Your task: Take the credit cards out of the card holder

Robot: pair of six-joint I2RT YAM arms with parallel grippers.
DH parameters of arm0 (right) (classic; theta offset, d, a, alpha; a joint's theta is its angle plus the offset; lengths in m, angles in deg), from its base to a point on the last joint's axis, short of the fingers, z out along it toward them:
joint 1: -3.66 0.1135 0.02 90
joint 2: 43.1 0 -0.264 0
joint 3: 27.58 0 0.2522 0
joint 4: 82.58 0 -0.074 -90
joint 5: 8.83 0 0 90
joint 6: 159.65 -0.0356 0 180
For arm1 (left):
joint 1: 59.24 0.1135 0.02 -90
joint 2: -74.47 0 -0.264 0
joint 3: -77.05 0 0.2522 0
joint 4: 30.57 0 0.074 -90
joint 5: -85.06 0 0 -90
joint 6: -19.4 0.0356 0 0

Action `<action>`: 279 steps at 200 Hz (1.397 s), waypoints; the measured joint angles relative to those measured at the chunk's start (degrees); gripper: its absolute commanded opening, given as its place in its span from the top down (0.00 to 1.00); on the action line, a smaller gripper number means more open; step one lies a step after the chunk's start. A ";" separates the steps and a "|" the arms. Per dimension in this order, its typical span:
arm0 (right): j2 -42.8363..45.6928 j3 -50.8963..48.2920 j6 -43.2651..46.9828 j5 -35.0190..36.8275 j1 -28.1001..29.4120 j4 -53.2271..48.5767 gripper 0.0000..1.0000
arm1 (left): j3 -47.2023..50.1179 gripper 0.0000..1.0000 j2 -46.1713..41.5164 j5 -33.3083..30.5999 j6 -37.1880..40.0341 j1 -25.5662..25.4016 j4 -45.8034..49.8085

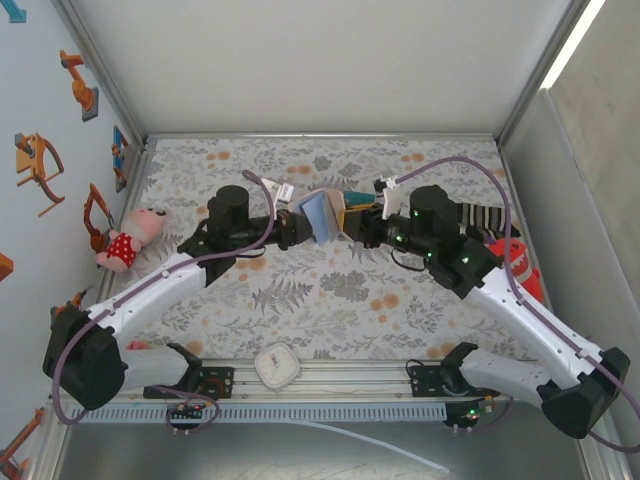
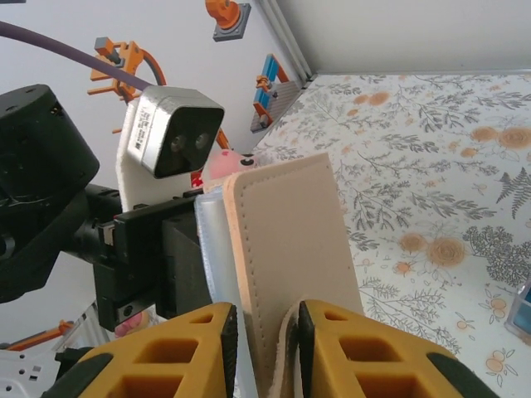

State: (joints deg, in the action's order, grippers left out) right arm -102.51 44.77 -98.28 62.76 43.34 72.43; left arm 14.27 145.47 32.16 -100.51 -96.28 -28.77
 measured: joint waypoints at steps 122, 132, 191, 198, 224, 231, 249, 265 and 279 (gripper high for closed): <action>-2.05 0.00 1.31 8.39 -0.07 -6.45 0.55 | -9.35 1.00 1.42 -11.04 2.86 0.00 23.52; -2.01 0.02 1.36 9.53 -0.07 -7.08 0.54 | -10.12 1.00 2.16 -11.69 3.04 0.00 25.35; -0.83 2.12 2.58 17.44 -0.07 -13.92 0.44 | -14.84 1.00 5.64 -12.66 4.57 -0.85 34.29; -0.37 2.34 2.69 18.32 -0.07 -14.36 0.43 | -14.97 1.00 5.92 -12.66 4.68 -1.18 35.06; 1.66 2.56 3.02 21.14 -0.07 -16.04 0.42 | -15.67 1.00 7.13 -12.55 4.90 -2.47 38.01; 2.14 2.56 3.02 21.81 -0.07 -16.39 0.42 | -15.96 1.00 7.54 -12.46 4.94 -2.82 38.56; 2.99 2.56 3.02 23.52 -0.07 -17.20 0.42 | -16.68 1.00 8.57 -12.26 4.96 -3.82 39.65; 3.52 2.56 3.02 24.59 -0.07 -18.10 0.42 | -17.70 1.00 9.84 -12.20 4.94 -4.79 40.46; 3.78 2.47 2.99 25.42 -0.07 -18.62 0.43 | -18.73 1.00 11.04 -12.20 4.92 -5.70 41.05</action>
State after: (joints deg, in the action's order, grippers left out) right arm -98.73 47.24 -95.28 88.18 43.27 53.81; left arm -4.46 156.51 19.97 -95.59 -101.98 12.28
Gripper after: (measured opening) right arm 0.579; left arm 0.145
